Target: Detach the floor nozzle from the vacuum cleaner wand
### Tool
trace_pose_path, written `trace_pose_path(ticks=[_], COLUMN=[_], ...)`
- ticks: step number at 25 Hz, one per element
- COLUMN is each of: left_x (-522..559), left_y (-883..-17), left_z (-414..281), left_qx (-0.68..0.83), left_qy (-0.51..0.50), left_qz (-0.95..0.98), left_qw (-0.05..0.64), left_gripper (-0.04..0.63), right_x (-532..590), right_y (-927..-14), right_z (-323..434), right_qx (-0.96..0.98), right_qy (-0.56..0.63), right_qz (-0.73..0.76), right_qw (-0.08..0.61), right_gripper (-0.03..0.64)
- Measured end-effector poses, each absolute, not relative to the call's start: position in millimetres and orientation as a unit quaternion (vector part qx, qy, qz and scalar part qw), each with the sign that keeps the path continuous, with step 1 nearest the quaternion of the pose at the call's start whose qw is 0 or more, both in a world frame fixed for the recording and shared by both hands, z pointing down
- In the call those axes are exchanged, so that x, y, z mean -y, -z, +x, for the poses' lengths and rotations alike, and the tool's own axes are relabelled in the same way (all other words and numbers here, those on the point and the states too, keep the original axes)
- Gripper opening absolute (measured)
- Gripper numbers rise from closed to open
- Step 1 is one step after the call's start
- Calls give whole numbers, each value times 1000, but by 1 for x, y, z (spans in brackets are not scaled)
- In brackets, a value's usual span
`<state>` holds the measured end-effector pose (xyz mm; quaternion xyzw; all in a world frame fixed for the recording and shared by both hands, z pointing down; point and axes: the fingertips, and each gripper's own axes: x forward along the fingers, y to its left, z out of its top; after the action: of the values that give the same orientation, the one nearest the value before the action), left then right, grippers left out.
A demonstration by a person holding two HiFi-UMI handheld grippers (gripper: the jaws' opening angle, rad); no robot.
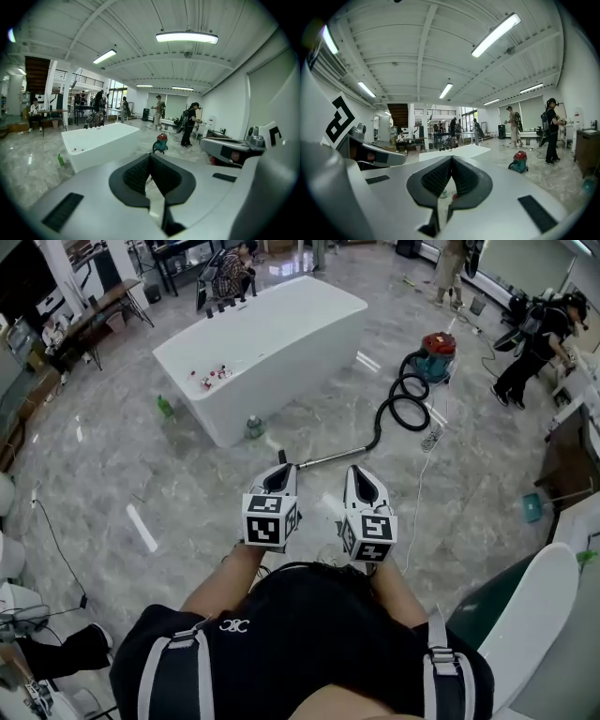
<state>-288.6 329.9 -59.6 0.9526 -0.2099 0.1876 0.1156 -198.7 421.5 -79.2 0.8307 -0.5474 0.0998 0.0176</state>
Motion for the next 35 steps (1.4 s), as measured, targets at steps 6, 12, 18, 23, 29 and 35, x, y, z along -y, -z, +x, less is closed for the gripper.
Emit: trace_pose_path(ticks=[6,12,18,23,29,35], left_x=[-316,-307,-294,-274,-225,-163], left_y=[61,56,56,46,33,37], left_z=[-209,-141,-107,-86,-46,-1], left_qx=[211,211,208,209,206,203], left_qy=[-198,-194,-192,-199,-196,-189], left_qz=[953,953,955,953,953,953], left_qw=[85,94,87,91,106,120], left_gripper=[6,6,6,6,5,6], right_x=[-400,-386,-372,-349,-305,-245], right_y=[96,93,78,66,55,55], right_z=[-132,-65,-32,-14,17,62], right_qx=[571,583,583,590,592,583], right_qy=[-78,-89,-112,-127,-132,-139], right_qz=[817,807,804,797,795,799], right_qw=[17,15,14,17,35,46], right_gripper=[3,3,4,3,4,4])
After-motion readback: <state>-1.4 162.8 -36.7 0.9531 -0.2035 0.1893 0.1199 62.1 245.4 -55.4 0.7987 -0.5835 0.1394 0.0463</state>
